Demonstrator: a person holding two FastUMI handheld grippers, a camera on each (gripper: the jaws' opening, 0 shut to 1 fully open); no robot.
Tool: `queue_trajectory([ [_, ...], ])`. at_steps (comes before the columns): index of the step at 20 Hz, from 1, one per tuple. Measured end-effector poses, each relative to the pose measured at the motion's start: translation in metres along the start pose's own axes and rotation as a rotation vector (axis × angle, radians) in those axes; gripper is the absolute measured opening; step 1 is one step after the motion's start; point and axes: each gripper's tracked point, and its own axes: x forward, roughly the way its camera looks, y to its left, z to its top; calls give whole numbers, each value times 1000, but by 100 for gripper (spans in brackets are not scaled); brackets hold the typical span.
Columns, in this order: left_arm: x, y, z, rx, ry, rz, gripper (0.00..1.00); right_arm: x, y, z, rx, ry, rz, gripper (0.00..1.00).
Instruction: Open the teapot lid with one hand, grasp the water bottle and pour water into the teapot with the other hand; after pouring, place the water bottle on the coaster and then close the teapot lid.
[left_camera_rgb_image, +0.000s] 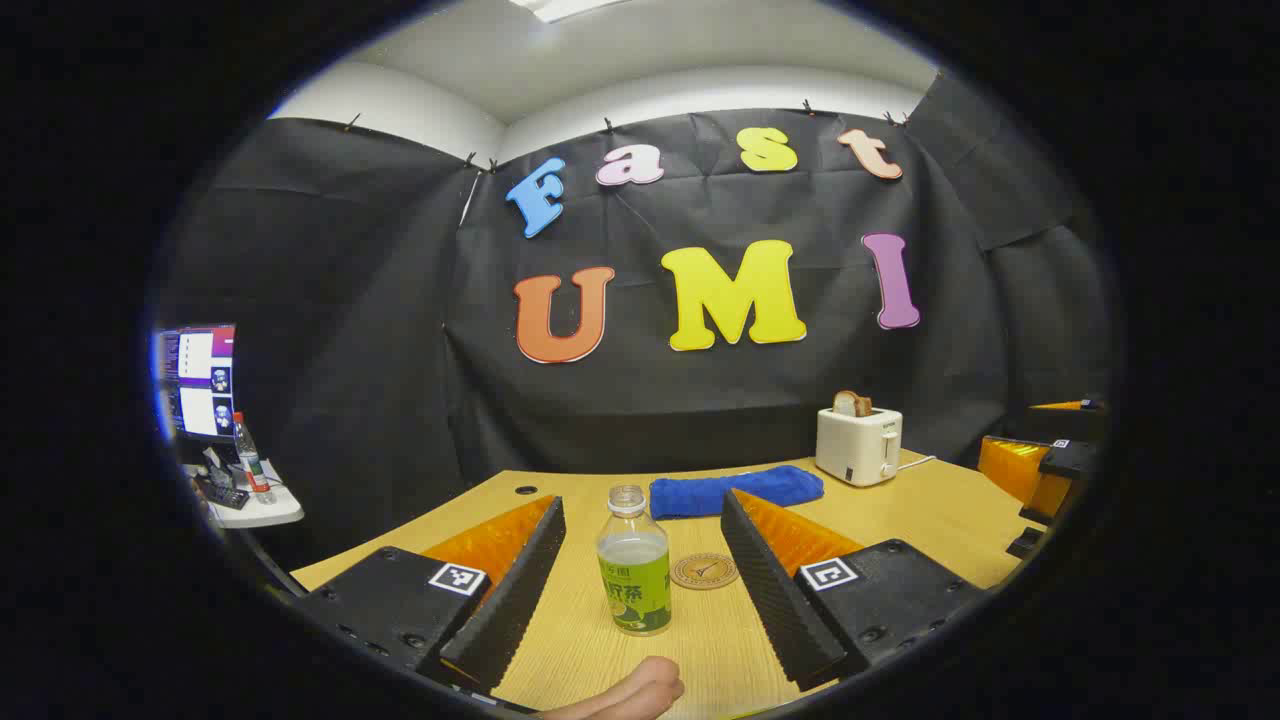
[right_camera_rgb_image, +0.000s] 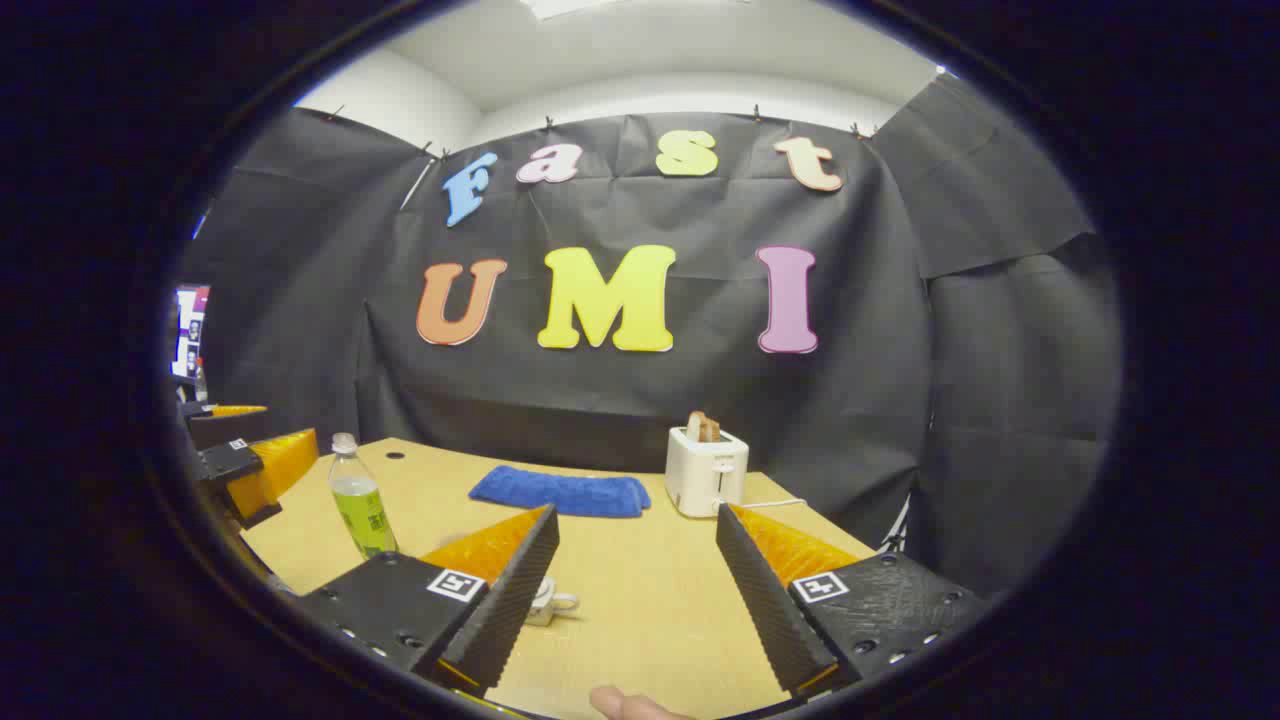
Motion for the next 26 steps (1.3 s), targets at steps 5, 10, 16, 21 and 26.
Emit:
queue_trajectory([
  [5, 1, 9, -7, 4, 30, 8, 98, -3, 8, -1, -6, 13, 7, 97],
  [10, 2, 14, -7, -29, 29, 3, 98, -1, 12, -7, 24, 31, 21, 96],
  [16, 5, 19, -8, -30, 32, 10, 98, 6, 21, -23, 16, 53, 45, 95],
  [21, 5, 18, -13, -12, 37, 13, 98, 24, 31, -50, 21, 72, 70, 95],
  [26, 8, 20, -12, -16, 29, 9, 98, 55, 52, -82, 80, 118, 118, 96],
])
